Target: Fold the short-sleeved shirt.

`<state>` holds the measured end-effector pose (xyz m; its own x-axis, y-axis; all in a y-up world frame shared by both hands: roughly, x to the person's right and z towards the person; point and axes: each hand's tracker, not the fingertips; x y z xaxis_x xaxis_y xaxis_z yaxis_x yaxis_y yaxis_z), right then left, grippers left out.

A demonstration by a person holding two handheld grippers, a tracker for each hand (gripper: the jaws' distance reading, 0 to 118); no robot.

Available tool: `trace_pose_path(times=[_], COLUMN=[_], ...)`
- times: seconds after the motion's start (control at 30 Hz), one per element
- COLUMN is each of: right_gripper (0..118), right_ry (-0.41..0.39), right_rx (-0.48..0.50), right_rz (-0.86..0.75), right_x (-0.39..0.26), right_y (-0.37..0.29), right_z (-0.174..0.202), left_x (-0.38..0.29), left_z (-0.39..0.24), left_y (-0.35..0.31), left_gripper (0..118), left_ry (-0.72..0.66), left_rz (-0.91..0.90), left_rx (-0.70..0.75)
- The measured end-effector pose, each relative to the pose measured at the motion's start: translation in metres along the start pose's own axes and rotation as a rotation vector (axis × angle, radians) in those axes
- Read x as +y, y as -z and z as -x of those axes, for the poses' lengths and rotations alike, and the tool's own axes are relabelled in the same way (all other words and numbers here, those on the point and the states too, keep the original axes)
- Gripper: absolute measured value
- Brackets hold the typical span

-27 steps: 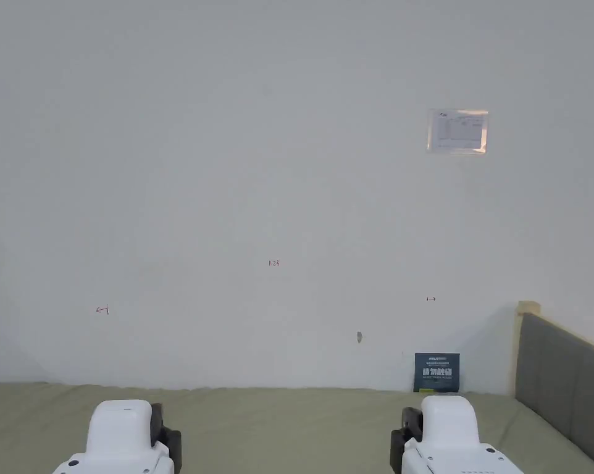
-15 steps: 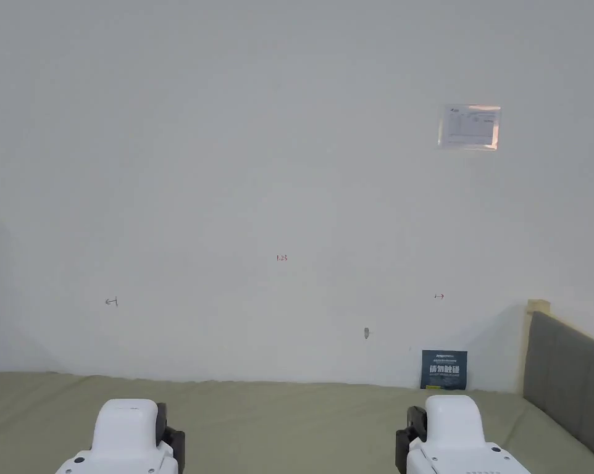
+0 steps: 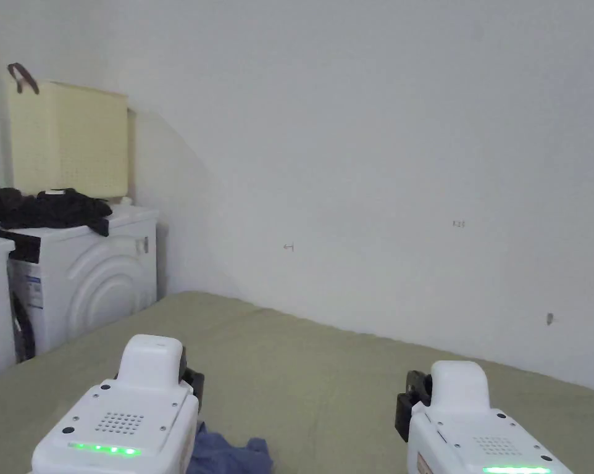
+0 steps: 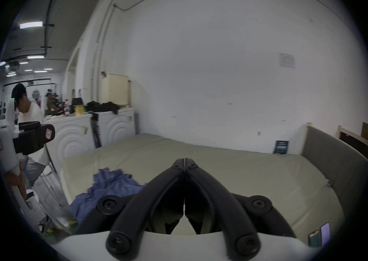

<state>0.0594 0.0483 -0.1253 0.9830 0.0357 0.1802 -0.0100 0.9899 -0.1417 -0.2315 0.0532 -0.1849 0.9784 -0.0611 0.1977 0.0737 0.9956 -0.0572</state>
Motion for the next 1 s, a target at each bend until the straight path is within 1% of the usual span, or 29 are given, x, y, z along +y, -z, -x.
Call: trace_pose_path(times=[0.07, 0.17, 0.23, 0.27, 0.33, 0.4, 0.47, 0.5, 0.57, 0.63, 0.73, 0.77, 0.8, 0.83, 0.87, 0.9, 0.93, 0.97, 1.0], right_gripper=[0, 0, 0, 0, 0, 0, 0, 0, 0, 0, 0, 0, 0, 0, 0, 0, 0, 0, 0], right_ry=[0.005, 0.000, -0.014, -0.016, -0.022, -0.035, -0.056, -0.065, -0.079, -0.090, -0.088, -0.086, -0.083, -0.080, -0.080, -0.084, -0.084, -0.078, -0.072], right_rx=[0.024, 0.057, 0.068, 0.070, 0.073, 0.070, 0.067, 0.065, 0.062, 0.049, 0.037, 0.030, 0.033, 0.034, 0.030, 0.023, 0.018, 0.017, 0.018], right_rz=[0.008, 0.020, 0.037, 0.043, 0.061, 0.084, 0.109, 0.125, 0.154, 0.185, 0.244, 0.264, 0.278, 0.281, 0.285, 0.293, 0.307, 0.317, 0.325], right_x=[-0.006, -0.014, -0.020, -0.023, -0.028, -0.036, -0.045, -0.050, -0.062, -0.074, -0.091, -0.097, -0.101, -0.105, -0.110, -0.114, -0.117, -0.119, -0.121], right_y=[0.002, 0.008, 0.015, 0.018, 0.024, 0.033, 0.042, 0.048, 0.060, 0.075, 0.100, 0.109, 0.114, 0.118, 0.122, 0.127, 0.131, 0.134, 0.136], right_z=[0.019, 0.033, 0.037, 0.038, 0.038, 0.037, 0.034, 0.032, 0.029, 0.024, 0.016, 0.013, 0.011, 0.009, 0.007, 0.006, 0.005, 0.004, 0.003], left_x=[-0.005, -0.013, -0.020, -0.024, -0.037, -0.061, -0.092, -0.112, -0.146, -0.176, -0.206, -0.211, -0.215, -0.216, -0.219, -0.223, -0.227, -0.226, -0.230], left_z=[0.013, 0.030, 0.037, 0.041, 0.045, 0.048, 0.046, 0.046, 0.041, 0.034, 0.018, 0.014, 0.009, 0.005, 0.001, -0.004, -0.009, -0.010, -0.014], left_y=[-0.005, -0.003, 0.010, 0.021, 0.051, 0.094, 0.134, 0.156, 0.190, 0.217, 0.247, 0.253, 0.260, 0.266, 0.273, 0.279, 0.283, 0.289, 0.296], left_gripper=[0, 0, 0, 0, 0, 0, 0, 0, 0, 0, 0, 17, 55, 85, 97, 97, 118, 117, 118], left_ry=[0.007, 0.025, 0.053, 0.047, 0.006, -0.013, 0.004, -0.015, -0.034, -0.048, -0.025, -0.037, -0.054, -0.070, -0.071, -0.070, -0.063, -0.059, -0.051], left_rz=[0.008, 0.046, 0.120, 0.183, 0.324, 0.539, 0.698, 0.768, 0.846, 0.936, 0.964, 0.959, 0.955, 0.950, 0.949, 0.949, 0.943, 0.870, 0.898], left_rx=[0.009, -0.009, -0.008, -0.031, -0.109, -0.177, -0.192, -0.188, -0.169, -0.190, -0.218, -0.224, -0.236, -0.239, -0.238, -0.237, -0.235, -0.202, -0.187])
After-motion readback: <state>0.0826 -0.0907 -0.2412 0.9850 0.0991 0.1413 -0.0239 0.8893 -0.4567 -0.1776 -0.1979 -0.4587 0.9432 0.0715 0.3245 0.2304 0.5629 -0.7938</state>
